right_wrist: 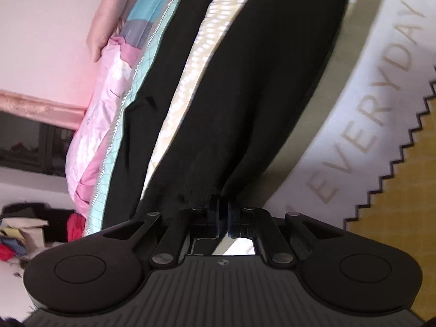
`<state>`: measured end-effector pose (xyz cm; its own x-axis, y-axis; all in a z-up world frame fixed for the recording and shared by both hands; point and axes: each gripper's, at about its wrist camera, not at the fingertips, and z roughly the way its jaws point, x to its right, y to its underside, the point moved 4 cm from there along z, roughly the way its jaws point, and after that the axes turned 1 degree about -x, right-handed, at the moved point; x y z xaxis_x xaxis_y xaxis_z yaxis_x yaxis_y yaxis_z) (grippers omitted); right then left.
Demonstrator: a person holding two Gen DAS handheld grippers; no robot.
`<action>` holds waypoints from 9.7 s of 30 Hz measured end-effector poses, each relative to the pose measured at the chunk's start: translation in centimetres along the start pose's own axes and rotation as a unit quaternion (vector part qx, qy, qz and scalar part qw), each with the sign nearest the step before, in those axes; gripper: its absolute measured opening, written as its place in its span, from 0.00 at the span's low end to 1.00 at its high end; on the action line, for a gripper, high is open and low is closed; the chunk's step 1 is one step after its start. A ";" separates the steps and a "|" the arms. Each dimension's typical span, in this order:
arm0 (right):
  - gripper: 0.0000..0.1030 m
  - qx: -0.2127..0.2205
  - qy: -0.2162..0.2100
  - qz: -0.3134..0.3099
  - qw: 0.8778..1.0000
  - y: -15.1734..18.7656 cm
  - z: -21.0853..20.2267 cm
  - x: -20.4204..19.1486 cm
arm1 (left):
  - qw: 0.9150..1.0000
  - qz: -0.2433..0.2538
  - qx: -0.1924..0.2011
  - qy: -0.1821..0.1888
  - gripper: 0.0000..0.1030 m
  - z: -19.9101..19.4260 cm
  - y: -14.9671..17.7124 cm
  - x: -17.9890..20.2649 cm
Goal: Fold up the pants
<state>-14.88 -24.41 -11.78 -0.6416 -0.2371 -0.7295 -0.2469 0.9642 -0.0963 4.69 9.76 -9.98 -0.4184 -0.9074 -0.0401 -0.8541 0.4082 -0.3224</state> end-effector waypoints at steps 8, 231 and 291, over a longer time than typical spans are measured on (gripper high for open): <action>0.06 0.030 0.036 -0.004 0.999 0.5 -3.5 2.0 | 1.000 -0.004 0.003 0.025 1.00 0.3 0.0 -1.4; 0.86 0.104 0.128 -0.458 0.874 -17.0 14.0 -11.5 | 0.996 -0.060 0.052 -0.030 1.00 9.3 -15.7 -2.4; 0.92 0.052 0.219 -0.461 0.859 -3.8 2.0 -2.2 | 0.996 0.005 0.026 -0.091 1.00 4.0 -5.8 2.7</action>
<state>-11.09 -27.35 -11.20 -0.4260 -0.9047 0.0113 -0.7442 0.3433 -0.5730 9.74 4.55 -11.96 -0.3601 -0.9084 -0.2124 -0.8313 0.4157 -0.3690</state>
